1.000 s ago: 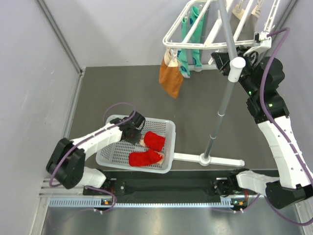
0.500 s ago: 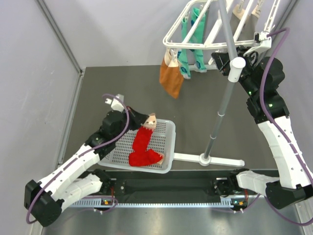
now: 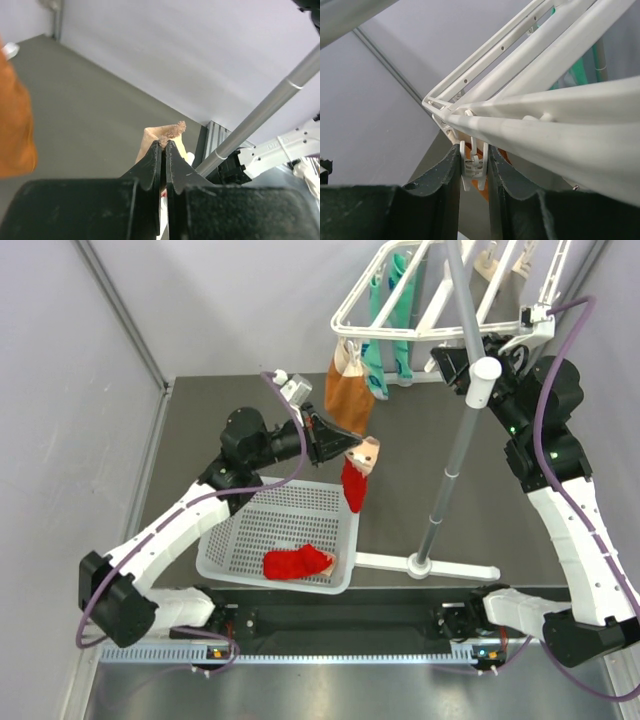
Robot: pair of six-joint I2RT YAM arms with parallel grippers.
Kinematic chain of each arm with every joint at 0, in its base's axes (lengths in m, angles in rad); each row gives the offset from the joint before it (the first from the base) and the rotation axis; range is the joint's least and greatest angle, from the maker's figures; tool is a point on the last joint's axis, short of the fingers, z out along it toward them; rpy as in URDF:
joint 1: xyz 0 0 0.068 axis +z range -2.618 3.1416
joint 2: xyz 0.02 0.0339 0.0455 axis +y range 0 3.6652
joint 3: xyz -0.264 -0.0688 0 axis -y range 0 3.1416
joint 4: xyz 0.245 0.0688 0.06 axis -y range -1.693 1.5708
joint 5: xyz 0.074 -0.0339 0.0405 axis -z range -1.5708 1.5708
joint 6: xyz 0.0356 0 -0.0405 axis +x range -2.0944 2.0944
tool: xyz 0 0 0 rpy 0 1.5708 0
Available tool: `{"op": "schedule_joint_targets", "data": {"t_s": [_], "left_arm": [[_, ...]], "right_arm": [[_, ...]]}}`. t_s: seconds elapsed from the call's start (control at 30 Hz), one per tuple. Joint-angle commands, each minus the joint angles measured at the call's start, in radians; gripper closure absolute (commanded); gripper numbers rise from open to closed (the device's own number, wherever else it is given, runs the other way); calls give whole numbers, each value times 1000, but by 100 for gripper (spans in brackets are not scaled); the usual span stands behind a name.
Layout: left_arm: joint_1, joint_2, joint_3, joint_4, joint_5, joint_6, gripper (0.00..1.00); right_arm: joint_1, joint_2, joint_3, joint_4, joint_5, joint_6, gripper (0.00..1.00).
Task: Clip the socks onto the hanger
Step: Pick up the sock from the bin, then clamp the sock onto the hanger.
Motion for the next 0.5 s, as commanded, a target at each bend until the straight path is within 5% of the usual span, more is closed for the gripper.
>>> {"op": "schedule_joint_targets", "data": {"t_s": [0.0, 0.47], "left_arm": [[-5, 63, 82, 175, 126, 55, 100], [-15, 376, 447, 225, 97, -50, 100]], "right_arm": [[8, 9, -21, -102, -122, 17, 100], [4, 1, -47, -87, -190, 51, 100]]}}
